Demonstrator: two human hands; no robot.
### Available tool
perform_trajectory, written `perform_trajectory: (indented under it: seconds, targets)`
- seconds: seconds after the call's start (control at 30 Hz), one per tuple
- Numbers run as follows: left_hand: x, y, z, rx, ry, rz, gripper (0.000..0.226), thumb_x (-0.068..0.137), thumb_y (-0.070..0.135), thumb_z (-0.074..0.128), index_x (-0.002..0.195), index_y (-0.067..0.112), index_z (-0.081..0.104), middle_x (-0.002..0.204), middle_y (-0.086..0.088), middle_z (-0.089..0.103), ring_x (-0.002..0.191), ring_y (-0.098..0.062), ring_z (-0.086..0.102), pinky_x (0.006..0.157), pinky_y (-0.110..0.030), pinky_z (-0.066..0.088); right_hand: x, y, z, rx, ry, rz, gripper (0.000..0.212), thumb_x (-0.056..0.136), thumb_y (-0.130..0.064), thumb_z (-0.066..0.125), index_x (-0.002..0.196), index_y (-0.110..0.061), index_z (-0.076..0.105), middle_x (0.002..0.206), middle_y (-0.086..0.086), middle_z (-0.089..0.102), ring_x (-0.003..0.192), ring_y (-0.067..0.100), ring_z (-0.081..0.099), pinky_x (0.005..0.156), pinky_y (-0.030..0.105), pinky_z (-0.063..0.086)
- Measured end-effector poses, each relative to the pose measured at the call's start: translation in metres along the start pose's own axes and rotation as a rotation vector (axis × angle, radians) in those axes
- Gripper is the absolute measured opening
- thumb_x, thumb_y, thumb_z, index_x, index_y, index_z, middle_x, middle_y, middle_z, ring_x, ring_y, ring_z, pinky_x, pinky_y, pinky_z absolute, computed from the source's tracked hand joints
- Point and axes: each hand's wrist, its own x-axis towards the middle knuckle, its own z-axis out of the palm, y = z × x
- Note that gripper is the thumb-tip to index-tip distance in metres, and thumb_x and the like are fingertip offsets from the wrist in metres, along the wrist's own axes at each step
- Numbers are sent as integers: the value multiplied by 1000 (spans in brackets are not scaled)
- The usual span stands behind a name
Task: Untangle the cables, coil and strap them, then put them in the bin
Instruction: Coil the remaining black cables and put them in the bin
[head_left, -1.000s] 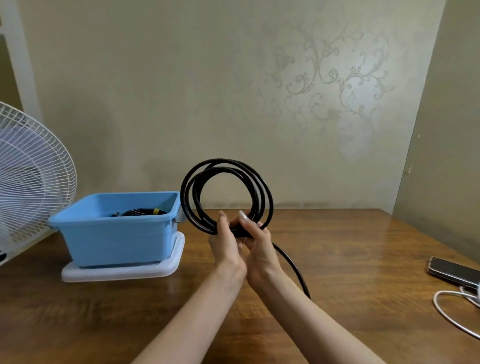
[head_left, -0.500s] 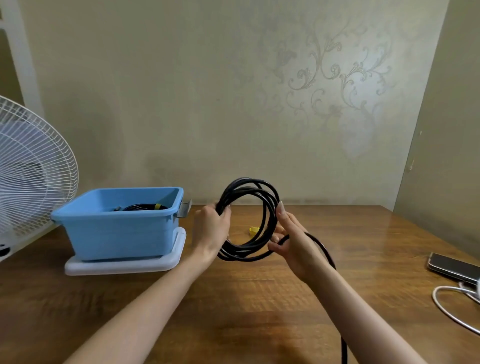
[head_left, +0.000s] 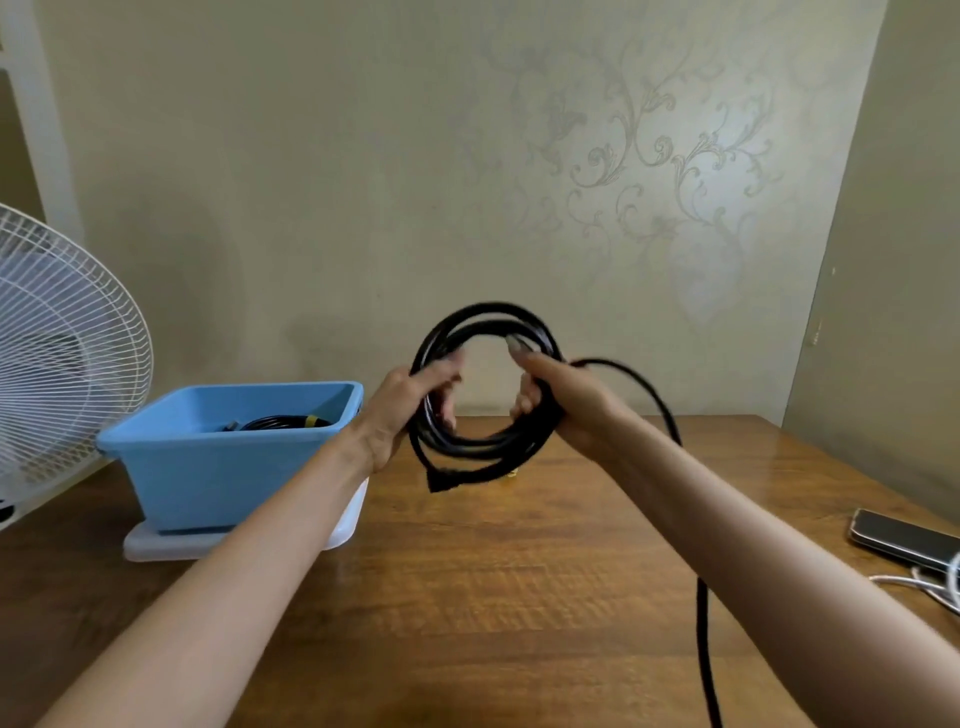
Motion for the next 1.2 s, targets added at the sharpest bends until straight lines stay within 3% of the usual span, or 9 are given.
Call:
perform_trajectory:
  seconds: [0.17, 0.33, 0.43, 0.53, 0.6, 0.7, 0.97, 1.07, 1.2]
  targets:
    - [0, -8, -6, -751, -4, -6, 85, 69, 75, 37, 127, 16, 54, 117, -2, 67, 110, -19, 63, 98, -45, 45, 27, -30, 9, 330, 201, -43, 35, 96, -10, 53, 62, -8, 46, 38, 0, 37, 36, 14, 44, 51, 28, 47]
    - [-9, -35, 18, -1013, 79, -83, 104, 58, 74, 52, 137, 9, 39, 121, -8, 60, 117, -23, 54, 103, -45, 39, 43, -21, 17, 588, 302, -12, 33, 98, -14, 51, 66, -10, 44, 39, 0, 38, 35, 13, 46, 49, 27, 49]
    - [-10, -20, 41, -831, 119, -20, 107, 47, 70, 74, 129, 5, 50, 118, -7, 62, 118, -22, 56, 102, -38, 43, 44, 7, 21, 417, 344, 21, 22, 93, -21, 58, 81, -4, 52, 49, 2, 48, 51, 18, 54, 64, 31, 52]
    - [-4, -22, 48, -802, 392, -85, 35, 80, 38, 71, 97, 9, 61, 85, -5, 66, 87, -17, 66, 86, -30, 53, 32, 29, 23, 281, 328, 54, 42, 83, -25, 69, 114, -2, 54, 73, 7, 56, 72, 22, 59, 86, 42, 52]
    - [-3, -28, 50, -696, 573, -124, 18, 92, 19, 56, 75, 14, 53, 62, 1, 54, 55, -8, 56, 61, -21, 50, 23, 40, 21, 245, 245, 91, 27, 84, -21, 70, 99, -2, 59, 72, 7, 56, 72, 22, 60, 91, 43, 51]
    - [-2, -37, 38, -511, 685, -121, 27, 89, 10, 45, 64, 16, 35, 48, 6, 34, 44, -9, 34, 54, -25, 37, 3, 49, 13, 420, 63, 132, 14, 87, -9, 61, 74, -6, 56, 60, 6, 50, 59, 20, 56, 76, 37, 52]
    - [-10, -43, 7, 252, 355, -54, 27, 95, 14, 50, 69, 12, 44, 47, 4, 36, 41, -12, 37, 47, -27, 37, -8, 59, -31, 424, -309, 174, 14, 82, -23, 63, 90, -11, 62, 80, 10, 54, 73, 26, 56, 90, 42, 40]
    - [-8, -34, 1, 807, 126, 73, 11, 93, 16, 54, 84, 10, 56, 57, 4, 47, 49, -14, 46, 52, -28, 38, -10, 56, -41, 103, -504, 217, 26, 77, -31, 70, 97, -15, 62, 84, 9, 59, 84, 30, 60, 89, 43, 47]
    - [-11, -22, 7, 1087, -225, 130, 3, 87, 7, 55, 88, 8, 58, 74, -3, 57, 71, -21, 54, 63, -29, 37, -8, 52, -37, -449, -609, 275, 42, 86, -21, 70, 124, -10, 56, 93, 6, 69, 106, 31, 66, 97, 44, 50]
